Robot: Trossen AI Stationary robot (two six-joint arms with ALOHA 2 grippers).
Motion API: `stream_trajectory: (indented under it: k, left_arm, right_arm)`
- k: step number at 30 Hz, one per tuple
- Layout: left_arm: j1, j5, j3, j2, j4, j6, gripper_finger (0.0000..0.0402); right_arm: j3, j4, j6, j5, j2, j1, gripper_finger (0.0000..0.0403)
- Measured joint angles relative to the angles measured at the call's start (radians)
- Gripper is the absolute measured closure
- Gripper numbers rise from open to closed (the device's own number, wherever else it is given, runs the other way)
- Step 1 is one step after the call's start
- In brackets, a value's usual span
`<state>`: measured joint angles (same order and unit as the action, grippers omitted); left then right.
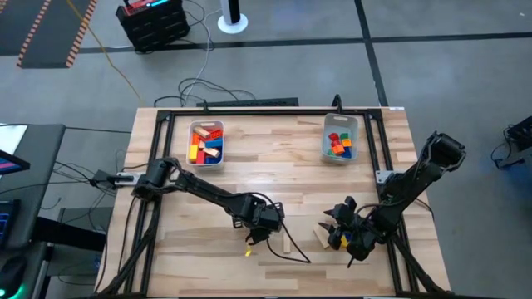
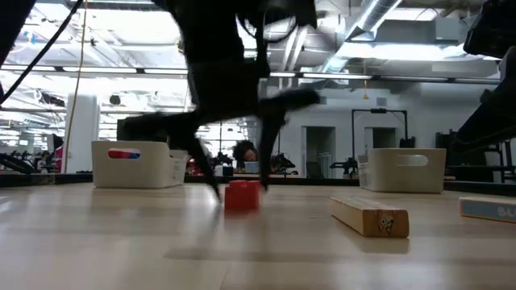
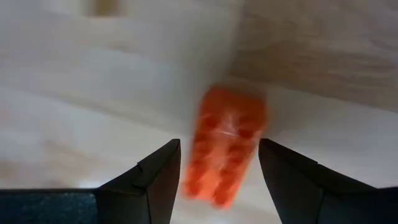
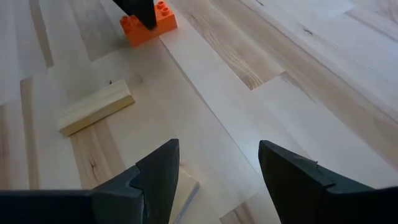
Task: Sort blocks by size
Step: Put the large orange game piece into the white bin
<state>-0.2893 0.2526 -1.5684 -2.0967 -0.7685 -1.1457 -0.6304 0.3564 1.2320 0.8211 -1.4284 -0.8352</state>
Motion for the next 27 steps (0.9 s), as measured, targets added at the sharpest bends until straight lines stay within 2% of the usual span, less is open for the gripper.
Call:
stream_trajectory:
  k: [10, 12, 16, 17, 22, 27]
  left_arm:
    - [0.005, 0.016, -0.046, -0.063, -0.047, 0.043, 0.0195]
    - [0.009, 0.014, -0.056, -0.063, -0.061, 0.074, 0.021]
    - [0.009, 0.034, -0.075, -0.064, -0.084, 0.116, 0.0272]
    - [0.009, 0.048, -0.081, -0.064, -0.093, 0.133, 0.0276]
    - [0.034, 0.147, -0.144, -0.062, -0.279, 0.287, 0.0276]
    - [0.157, 0.258, -0.139, -0.016, -0.546, 0.553, 0.0276]
  right_arm:
    - [0.0, 0.002, -0.002, 0.0, 0.0, -0.001, 0.0154]
    - [0.0, 0.002, -0.003, 0.0, 0.0, -0.001, 0.0154]
    - [0.0, 0.002, -0.002, 0.001, 0.0, -0.002, 0.0154]
    - [0.0, 0.0, -0.002, 0.001, 0.0, -0.002, 0.0154]
    - [0.0, -0.002, -0.002, 0.001, 0.0, -0.002, 0.0154]
    - [0.0, -0.011, -0.002, 0.002, 0.0, -0.002, 0.0154]
